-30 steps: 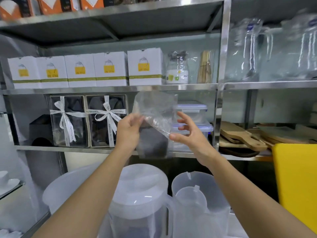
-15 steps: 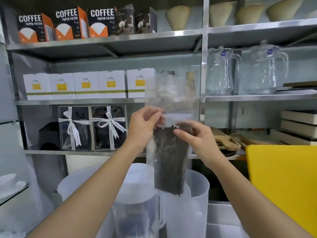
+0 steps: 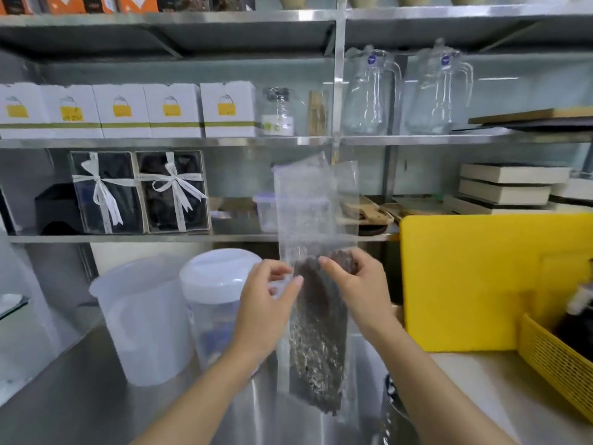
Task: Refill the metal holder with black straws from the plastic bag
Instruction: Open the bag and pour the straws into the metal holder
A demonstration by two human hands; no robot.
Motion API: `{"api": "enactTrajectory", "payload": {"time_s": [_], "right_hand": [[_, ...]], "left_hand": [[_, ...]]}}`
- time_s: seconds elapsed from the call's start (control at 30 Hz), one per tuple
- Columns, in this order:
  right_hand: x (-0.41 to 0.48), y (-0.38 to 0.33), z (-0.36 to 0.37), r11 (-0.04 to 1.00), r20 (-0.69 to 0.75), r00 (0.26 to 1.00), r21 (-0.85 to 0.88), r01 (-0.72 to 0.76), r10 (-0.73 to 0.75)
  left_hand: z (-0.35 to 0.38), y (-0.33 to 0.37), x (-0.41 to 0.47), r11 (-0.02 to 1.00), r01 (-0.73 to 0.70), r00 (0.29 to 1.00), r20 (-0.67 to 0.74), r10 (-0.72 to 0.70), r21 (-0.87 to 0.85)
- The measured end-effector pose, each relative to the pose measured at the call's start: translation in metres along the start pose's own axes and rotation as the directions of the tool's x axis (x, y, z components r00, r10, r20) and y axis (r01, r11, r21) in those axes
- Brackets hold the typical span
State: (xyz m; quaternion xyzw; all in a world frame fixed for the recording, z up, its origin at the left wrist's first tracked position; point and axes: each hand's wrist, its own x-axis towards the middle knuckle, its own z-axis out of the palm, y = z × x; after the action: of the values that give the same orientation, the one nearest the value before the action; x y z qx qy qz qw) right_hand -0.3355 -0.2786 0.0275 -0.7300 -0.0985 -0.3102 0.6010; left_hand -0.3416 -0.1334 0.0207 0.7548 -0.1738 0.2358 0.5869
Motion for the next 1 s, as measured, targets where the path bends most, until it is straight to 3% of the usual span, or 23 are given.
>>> {"api": "enactTrajectory", "payload": {"time_s": [0.17,0.23,0.3,0.43,0.6,0.7,0.87,1.0], "right_hand": [[-0.046,0.003,-0.004,0.993,0.02,0.998,-0.102,-0.062,0.064],[-0.061,0.001,-0.005,0.975,0.051,0.997,-0.217,-0.044,0.056],[-0.071,-0.001,-0.007,0.964,0.131,0.99,-0.264,-0.019,0.055],[-0.089,-0.005,-0.024,0.992,0.254,0.961,-0.079,-0.095,0.113],[-0.1,-0.005,-0.053,0.993,0.311,0.946,0.049,-0.107,0.087],[-0.104,-0.004,-0.069,0.974,0.248,0.958,0.135,-0.181,0.143],[-0.107,0.014,-0.091,0.927,0.041,0.93,0.078,-0.368,0.366],[-0.109,0.029,-0.098,0.869,-0.096,0.88,-0.135,-0.475,0.466]], "left_hand": [[0.018,0.017,-0.049,0.963,0.181,0.962,0.24,-0.131,-0.199],[0.025,0.021,-0.06,0.934,0.274,0.944,0.251,-0.216,-0.229],[0.029,0.023,-0.067,0.943,0.262,0.957,0.184,-0.226,-0.205],[0.027,0.023,-0.077,0.941,0.228,0.973,0.08,-0.215,-0.251],[0.021,0.023,-0.086,0.847,0.373,0.925,0.223,-0.307,-0.38],[0.019,0.024,-0.088,0.816,0.426,0.904,0.23,-0.362,-0.392],[0.008,0.026,-0.084,0.809,0.432,0.902,0.196,-0.385,-0.399],[0.009,0.032,-0.083,0.794,0.43,0.903,0.214,-0.373,-0.429]]}}
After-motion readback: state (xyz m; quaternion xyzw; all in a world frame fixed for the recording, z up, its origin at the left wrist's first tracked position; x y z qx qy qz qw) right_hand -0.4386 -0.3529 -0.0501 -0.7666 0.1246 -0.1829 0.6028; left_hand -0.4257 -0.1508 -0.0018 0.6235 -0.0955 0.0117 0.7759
